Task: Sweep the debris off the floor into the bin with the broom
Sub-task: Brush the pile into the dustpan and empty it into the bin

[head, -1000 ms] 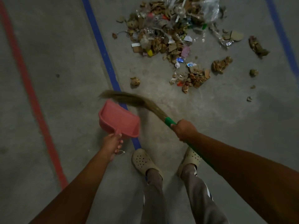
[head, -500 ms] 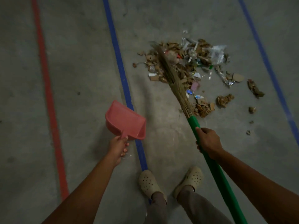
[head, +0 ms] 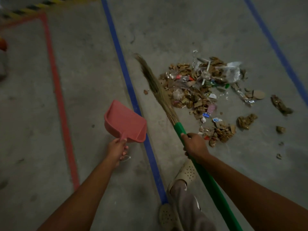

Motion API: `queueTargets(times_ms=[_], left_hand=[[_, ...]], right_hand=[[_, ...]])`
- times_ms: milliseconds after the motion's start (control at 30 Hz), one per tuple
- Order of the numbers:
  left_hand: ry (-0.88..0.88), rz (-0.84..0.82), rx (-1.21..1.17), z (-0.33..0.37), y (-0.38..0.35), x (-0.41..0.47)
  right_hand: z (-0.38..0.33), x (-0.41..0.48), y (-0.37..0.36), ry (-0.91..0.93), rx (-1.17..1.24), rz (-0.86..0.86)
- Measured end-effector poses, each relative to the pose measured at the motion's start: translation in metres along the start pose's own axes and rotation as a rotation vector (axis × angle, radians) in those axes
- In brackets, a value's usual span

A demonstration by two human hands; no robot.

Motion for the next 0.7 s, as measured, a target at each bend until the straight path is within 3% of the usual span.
queueTargets(times_ms=[400,700], left_hand=[[0.034,-0.009,0.120,0.013,-0.024,0.127],[-0.044,-0.072,0.285,0.034,-0.028,0.232]], right_hand=[[-0.039,0.141,-0.076,-0.072,-0.311,-0.083],[-0.013,0.239,-0.131,-0.281,-0.043,0.015]])
Point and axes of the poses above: each hand's wrist, its own x-axis towards the middle knuckle, its own y-axis out of the back of the hand, z = x × y, the point moved 10 cm from there along x, towards the middle knuckle, and after that the axes turned 2 degrees about -y, right-handed, at the moved point
